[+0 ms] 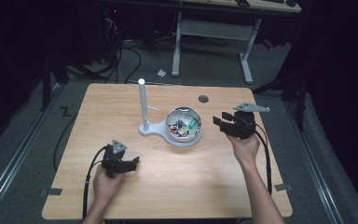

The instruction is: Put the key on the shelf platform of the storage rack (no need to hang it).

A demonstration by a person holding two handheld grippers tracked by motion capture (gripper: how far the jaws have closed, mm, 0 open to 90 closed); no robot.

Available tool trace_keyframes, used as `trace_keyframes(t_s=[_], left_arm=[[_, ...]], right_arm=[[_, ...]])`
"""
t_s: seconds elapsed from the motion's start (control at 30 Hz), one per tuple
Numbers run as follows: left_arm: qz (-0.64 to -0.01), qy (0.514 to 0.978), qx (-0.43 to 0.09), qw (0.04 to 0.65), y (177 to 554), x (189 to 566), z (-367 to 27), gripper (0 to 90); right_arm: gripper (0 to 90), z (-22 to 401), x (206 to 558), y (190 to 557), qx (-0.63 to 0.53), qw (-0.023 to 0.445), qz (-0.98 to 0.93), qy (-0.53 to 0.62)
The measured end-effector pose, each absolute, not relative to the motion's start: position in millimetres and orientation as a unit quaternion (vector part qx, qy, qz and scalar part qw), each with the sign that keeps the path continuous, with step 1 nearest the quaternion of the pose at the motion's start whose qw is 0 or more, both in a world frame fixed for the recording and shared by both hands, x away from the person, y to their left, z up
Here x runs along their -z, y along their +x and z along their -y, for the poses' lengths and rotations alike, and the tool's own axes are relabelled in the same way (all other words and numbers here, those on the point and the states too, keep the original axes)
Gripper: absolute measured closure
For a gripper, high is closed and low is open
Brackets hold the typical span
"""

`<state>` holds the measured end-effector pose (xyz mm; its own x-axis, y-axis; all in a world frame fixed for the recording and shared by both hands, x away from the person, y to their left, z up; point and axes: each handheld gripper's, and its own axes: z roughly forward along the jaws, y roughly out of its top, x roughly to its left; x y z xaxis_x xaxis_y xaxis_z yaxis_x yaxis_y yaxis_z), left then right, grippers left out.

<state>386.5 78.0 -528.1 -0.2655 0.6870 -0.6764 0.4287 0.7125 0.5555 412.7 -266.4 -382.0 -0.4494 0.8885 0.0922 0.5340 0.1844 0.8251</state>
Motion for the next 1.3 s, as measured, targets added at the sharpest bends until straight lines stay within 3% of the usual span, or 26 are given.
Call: trace_keyframes(t_s=[1.3], left_arm=[[-0.785, 0.355, -0.132, 0.491, 386.6, 528.1, -78.0, 21.0]], right_arm=[[50.0, 311.3, 369.4, 337.5, -0.448, 0.239, -0.700, 0.502]])
